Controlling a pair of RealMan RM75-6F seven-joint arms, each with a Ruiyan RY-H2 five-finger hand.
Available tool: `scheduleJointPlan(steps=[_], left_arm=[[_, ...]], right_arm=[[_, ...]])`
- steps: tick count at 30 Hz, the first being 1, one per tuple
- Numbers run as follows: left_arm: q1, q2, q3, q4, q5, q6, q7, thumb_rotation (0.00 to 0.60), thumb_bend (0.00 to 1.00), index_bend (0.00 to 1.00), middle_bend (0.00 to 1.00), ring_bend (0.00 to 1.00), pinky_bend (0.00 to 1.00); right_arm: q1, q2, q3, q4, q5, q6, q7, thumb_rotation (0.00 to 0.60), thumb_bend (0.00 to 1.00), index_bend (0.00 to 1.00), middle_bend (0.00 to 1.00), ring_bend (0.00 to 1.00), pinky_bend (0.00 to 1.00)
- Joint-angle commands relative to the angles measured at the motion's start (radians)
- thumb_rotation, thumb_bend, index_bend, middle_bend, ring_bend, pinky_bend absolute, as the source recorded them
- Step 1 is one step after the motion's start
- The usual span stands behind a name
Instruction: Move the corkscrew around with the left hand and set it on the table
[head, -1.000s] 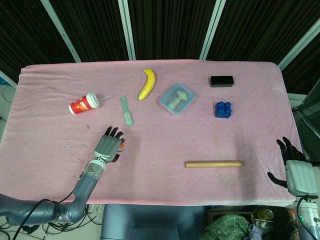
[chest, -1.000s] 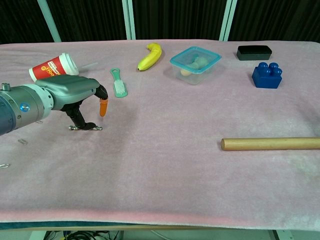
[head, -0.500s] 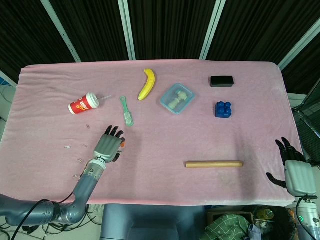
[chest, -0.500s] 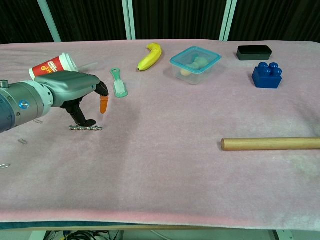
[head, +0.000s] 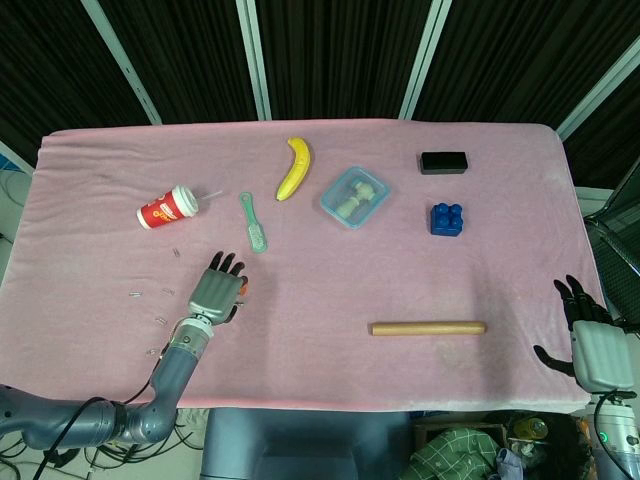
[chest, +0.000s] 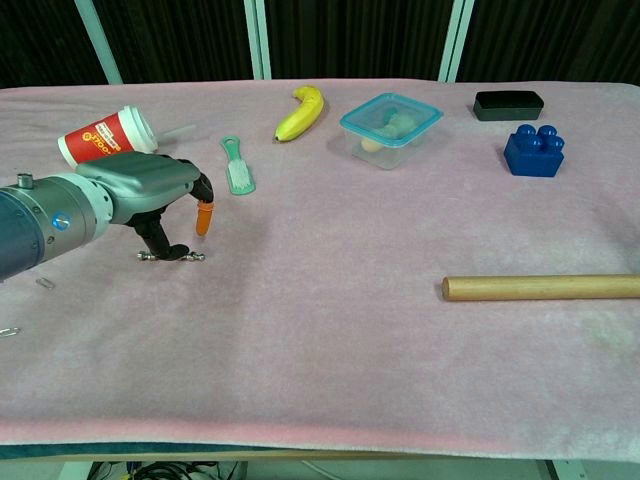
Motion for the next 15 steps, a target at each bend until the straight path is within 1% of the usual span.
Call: scheduleJointPlan(steps=[1,15], left_arm=[[-0.001,-0.007,0.003,0.008,-0.001,-0.002,0.006,0.600,0.36,0.47,0.17,0.00,0.00],[-0.001,-0.029,-0.001,0.042,0.004,-0.019,0.001,0.600,0.35,0.50,0.17,0.00,0.00]], right_arm=[[0.001,0.001,0.001,-0.001,0.003,-0.003,0.002,0.600,0.09,0.00,0.00,0.12,0.21],[0.001,0.002,0.000,-0.005,0.005,-0.004,-0.002,0.600,0.09,0.00,0.00,0.12,0.21]])
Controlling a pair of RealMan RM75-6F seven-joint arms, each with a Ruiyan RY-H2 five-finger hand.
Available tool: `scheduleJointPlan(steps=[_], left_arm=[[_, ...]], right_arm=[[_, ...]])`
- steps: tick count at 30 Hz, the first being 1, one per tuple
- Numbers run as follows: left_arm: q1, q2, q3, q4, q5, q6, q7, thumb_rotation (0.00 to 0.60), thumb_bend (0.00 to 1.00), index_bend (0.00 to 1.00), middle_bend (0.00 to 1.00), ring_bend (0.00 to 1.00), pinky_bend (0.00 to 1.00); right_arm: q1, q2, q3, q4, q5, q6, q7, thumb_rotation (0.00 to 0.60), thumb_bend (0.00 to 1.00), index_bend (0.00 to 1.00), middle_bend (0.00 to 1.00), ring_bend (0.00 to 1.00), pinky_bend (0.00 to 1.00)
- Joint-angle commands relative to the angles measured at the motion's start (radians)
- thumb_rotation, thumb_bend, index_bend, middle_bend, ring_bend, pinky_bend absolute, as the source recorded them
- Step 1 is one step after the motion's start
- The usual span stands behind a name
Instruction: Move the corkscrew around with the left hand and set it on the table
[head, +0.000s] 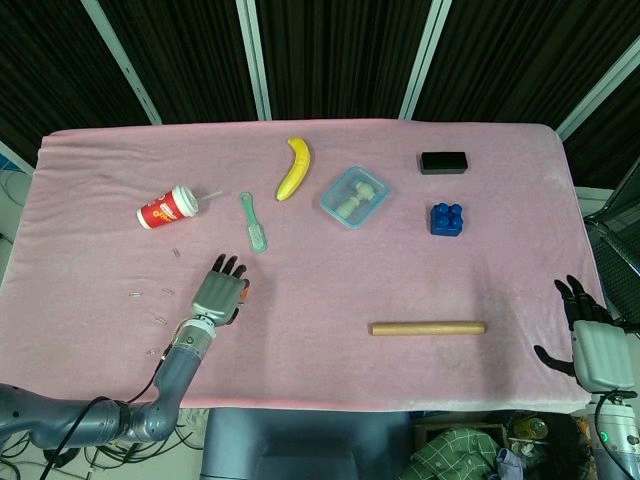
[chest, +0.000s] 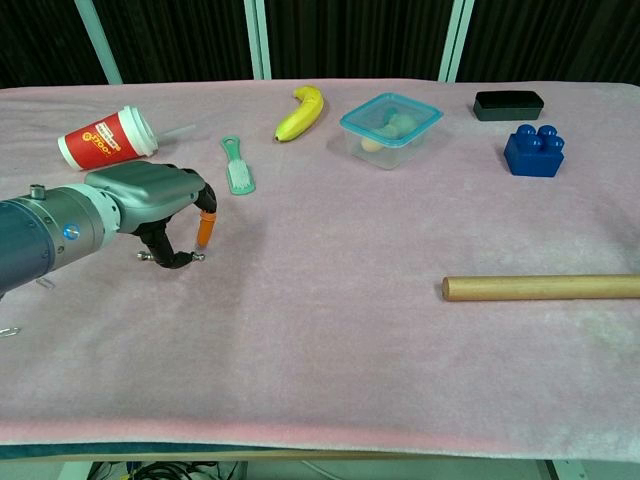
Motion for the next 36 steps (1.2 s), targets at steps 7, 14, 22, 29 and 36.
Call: scheduleJointPlan(steps=[7,14,22,29,36], left_arm=[[0.000,-0.017,0.003,0.022,-0.006,-0.005,0.009,0.600,0.35,0.50,0.17,0.00,0.00],[-0.003,-0.032,0.000,0.047,-0.009,-0.014,0.014,0.600,0.35,0.50,0.17,0.00,0.00],[-0.006,-0.047,-0.002,0.070,-0.013,-0.027,0.018,0.600,0.36,0.52,0.17,0.00,0.00],[-0.009,-0.060,-0.002,0.087,-0.011,-0.031,0.024,0.600,0.36,0.54,0.17,0.00,0.00],[-0.010,-0.072,-0.002,0.099,-0.008,-0.031,0.032,0.600,0.39,0.56,0.18,0.00,0.00]], right_arm=[[0.000,0.001,0.001,-0.001,0.003,-0.002,0.003,0.600,0.09,0.00,0.00,0.12,0.21],[0.000,0.003,0.001,-0.002,0.006,-0.003,0.004,0.600,0.09,0.00,0.00,0.12,0.21],[0.001,0.003,0.002,-0.002,0.009,-0.005,0.004,0.600,0.09,0.00,0.00,0.12,0.21],[0.002,0.003,0.002,-0.002,0.011,-0.008,0.005,0.600,0.09,0.00,0.00,0.12,0.21],[0.003,0.003,0.002,-0.002,0.012,-0.010,0.005,0.600,0.09,0.00,0.00,0.12,0.21]])
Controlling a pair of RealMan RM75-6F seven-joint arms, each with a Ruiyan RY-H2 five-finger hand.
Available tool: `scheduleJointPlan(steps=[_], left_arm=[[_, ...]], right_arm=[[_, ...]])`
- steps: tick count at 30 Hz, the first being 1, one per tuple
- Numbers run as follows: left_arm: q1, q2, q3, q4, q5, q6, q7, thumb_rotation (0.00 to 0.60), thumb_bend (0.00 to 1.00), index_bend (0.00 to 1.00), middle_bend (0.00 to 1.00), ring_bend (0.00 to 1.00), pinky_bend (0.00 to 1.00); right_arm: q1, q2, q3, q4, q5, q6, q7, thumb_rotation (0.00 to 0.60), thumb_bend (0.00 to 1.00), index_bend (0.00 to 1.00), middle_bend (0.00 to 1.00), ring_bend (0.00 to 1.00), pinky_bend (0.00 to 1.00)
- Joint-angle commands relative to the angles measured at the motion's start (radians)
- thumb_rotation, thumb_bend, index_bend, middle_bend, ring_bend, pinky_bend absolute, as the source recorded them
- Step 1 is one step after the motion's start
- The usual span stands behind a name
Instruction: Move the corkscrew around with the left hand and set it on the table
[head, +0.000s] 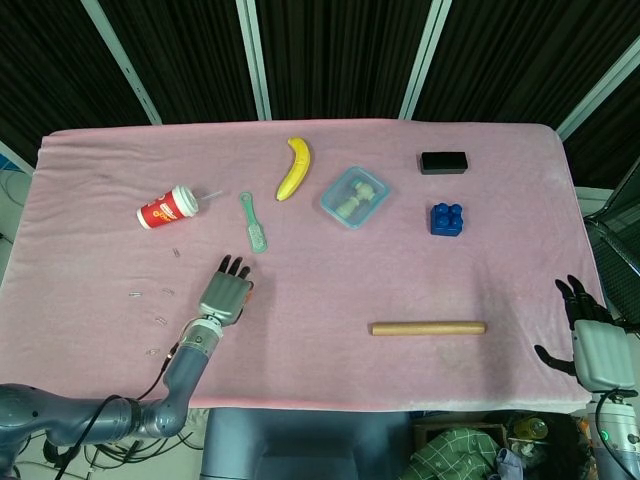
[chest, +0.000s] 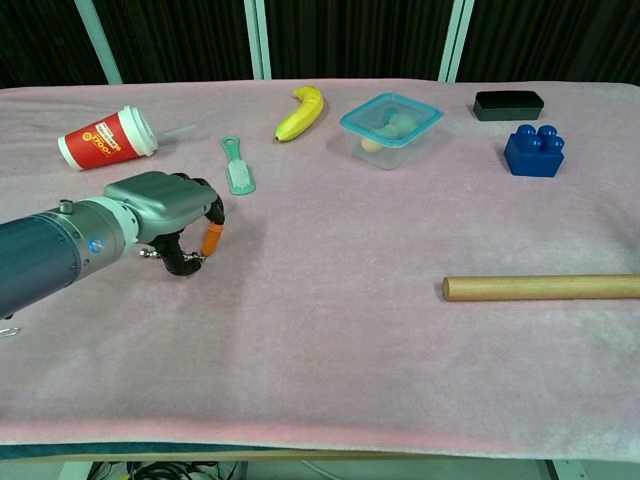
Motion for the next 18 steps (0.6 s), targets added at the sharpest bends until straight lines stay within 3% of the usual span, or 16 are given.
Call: scheduleJointPlan(steps=[1,18], left_arm=[[-0.001,-0.005,-0.001,0.006,-0.001,0.000,0.003,0.600,0.39,0.56,0.18,0.00,0.00],[0.000,-0.015,-0.010,0.020,0.007,0.004,0.008,0.600,0.42,0.57,0.20,0.00,0.00]], right_arm=[[0.000,0.000,0.000,0.000,0.001,-0.001,0.000,0.600,0.09,0.00,0.00,0.12,0.21],[0.002,0.000,-0.001,-0.004,0.006,-0.007,-0.003,0.600,0.09,0.00,0.00,0.12,0.21]])
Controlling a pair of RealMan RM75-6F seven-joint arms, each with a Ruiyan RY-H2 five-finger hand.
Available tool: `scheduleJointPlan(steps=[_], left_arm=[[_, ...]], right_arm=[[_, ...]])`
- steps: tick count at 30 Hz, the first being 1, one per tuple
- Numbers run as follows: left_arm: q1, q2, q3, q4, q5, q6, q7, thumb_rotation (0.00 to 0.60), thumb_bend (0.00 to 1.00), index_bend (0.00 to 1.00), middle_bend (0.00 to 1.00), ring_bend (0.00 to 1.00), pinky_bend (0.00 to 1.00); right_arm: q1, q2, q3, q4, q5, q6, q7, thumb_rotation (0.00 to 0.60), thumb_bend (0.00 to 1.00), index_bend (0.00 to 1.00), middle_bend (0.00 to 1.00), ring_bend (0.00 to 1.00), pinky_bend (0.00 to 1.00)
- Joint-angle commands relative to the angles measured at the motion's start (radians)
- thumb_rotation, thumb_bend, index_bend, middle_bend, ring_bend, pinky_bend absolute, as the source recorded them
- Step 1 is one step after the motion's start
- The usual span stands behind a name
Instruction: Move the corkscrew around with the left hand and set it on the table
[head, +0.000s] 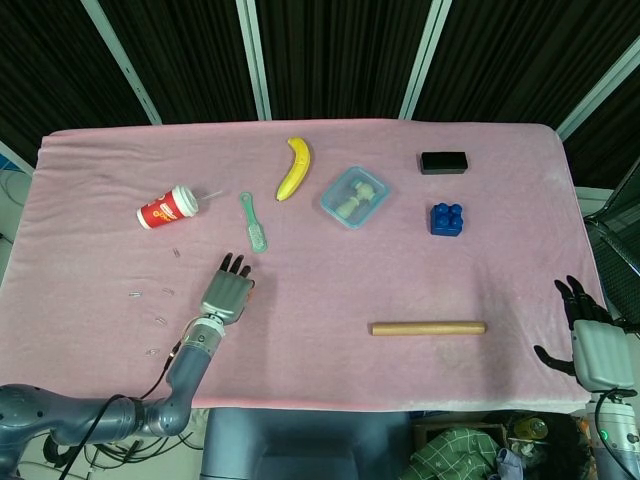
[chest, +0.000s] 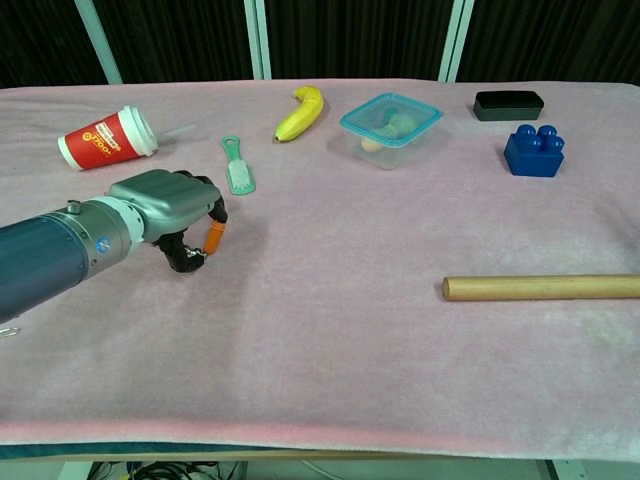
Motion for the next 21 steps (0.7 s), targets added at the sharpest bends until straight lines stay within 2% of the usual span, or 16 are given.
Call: scheduleJointPlan(steps=[1,9,21], left_arm=[[0.002,0.002,0.000,-0.002,0.005,0.001,-0.003,0.600,0.42,0.58,0.20,0.00,0.00],[0.010,0.029,-0.013,-0.029,0.018,0.013,-0.019,0.600,0.42,0.58,0.20,0.00,0.00],[0.018,0.135,-0.049,-0.167,0.029,0.064,-0.021,0.600,0.42,0.58,0.20,0.00,0.00]], right_arm=[[0.000,0.000,0.000,0.000,0.000,0.000,-0.001,0.600,0.09,0.00,0.00,0.12,0.21],[0.000,-0.001,-0.001,0.000,0.001,0.000,-0.004,0.600,0.09,0.00,0.00,0.12,0.21],[0.001,-0.003,-0.003,-0.002,0.001,-0.001,-0.010,0.600,0.09,0.00,0.00,0.12,0.21]])
